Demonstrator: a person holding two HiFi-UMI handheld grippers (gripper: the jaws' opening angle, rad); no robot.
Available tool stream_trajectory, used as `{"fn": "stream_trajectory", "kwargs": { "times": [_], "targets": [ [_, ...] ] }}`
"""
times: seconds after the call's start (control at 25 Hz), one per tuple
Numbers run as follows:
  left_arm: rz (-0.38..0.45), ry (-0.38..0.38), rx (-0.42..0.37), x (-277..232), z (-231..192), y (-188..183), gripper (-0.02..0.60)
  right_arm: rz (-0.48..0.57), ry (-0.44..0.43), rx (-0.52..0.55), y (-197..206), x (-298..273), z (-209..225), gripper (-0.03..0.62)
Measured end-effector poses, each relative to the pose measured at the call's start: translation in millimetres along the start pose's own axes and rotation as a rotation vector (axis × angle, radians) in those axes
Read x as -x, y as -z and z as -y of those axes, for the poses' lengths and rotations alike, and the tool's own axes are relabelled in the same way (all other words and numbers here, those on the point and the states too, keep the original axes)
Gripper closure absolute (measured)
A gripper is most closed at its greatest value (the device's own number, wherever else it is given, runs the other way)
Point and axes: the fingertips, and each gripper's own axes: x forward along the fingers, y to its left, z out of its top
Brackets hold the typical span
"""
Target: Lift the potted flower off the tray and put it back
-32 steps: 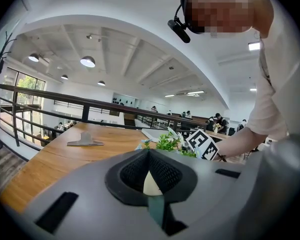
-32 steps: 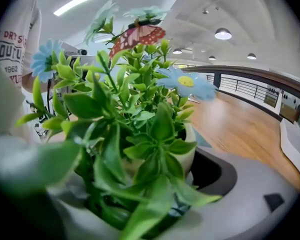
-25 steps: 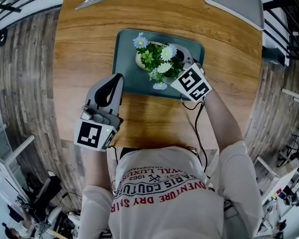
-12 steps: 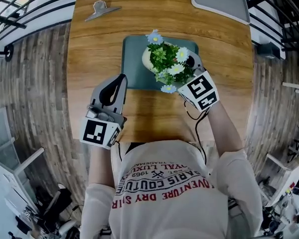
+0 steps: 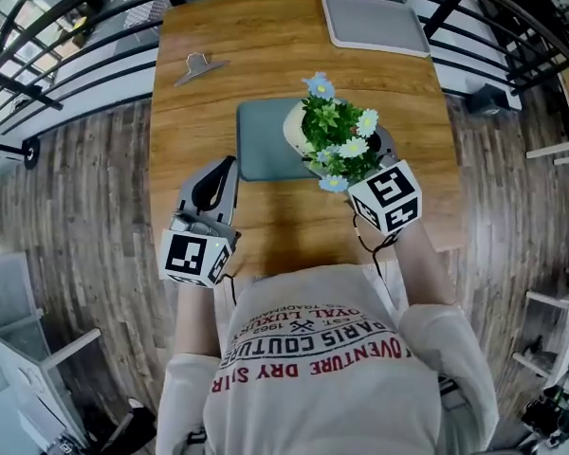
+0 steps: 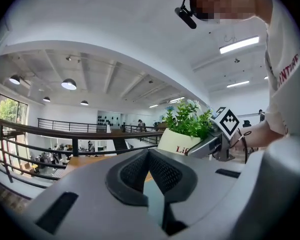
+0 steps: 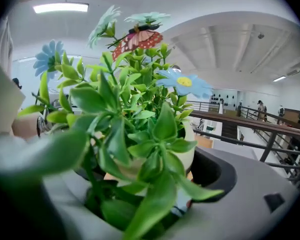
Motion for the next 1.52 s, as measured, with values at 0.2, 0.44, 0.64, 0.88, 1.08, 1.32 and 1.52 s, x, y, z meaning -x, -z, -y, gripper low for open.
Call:
{"fn": "stream_trajectory", "kwargs": {
  "times": [0.2,0.44,0.64,0.88,1.08,1.32,1.52],
  "targets": [
    [0.029,0.021,-0.043,17.5,8.0,-17.2,0.569,0.048,0.098,-0.054,-15.9,38.8,0.4,0.086],
    [0.045,0.027,-0.053,35.2,15.8,-21.6,0.569,0.077,0.173,-0.100,-17.4,68.3,-4.4,0.086],
    [0.052,0.043,-0.055,36.1,19.5,-26.7,0.569,0.074,0.214,-0.110,-17.4,81.4,-2.0,0.086],
    [0.046,0.054,-0.047,27.6,23.7,-25.4,0.569,0.056,0.219,-0.106,-13.9,80.1,6.3,0.086],
    [0.037,0.052,-0.042,23.5,19.7,-18.7,0.569,0.034,0.202,-0.096,-6.9,64.5,7.4,0.086],
    [0.015,0.049,-0.046,7.8,20.3,-10.4,0.569,-0.036,0.110,-0.047,16.1,32.6,16.9,0.086],
    [-0.014,0.069,-0.055,-9.3,23.2,2.0,0.569,-0.072,0.001,0.024,31.4,-5.7,23.5,0.086]
  ]
}}
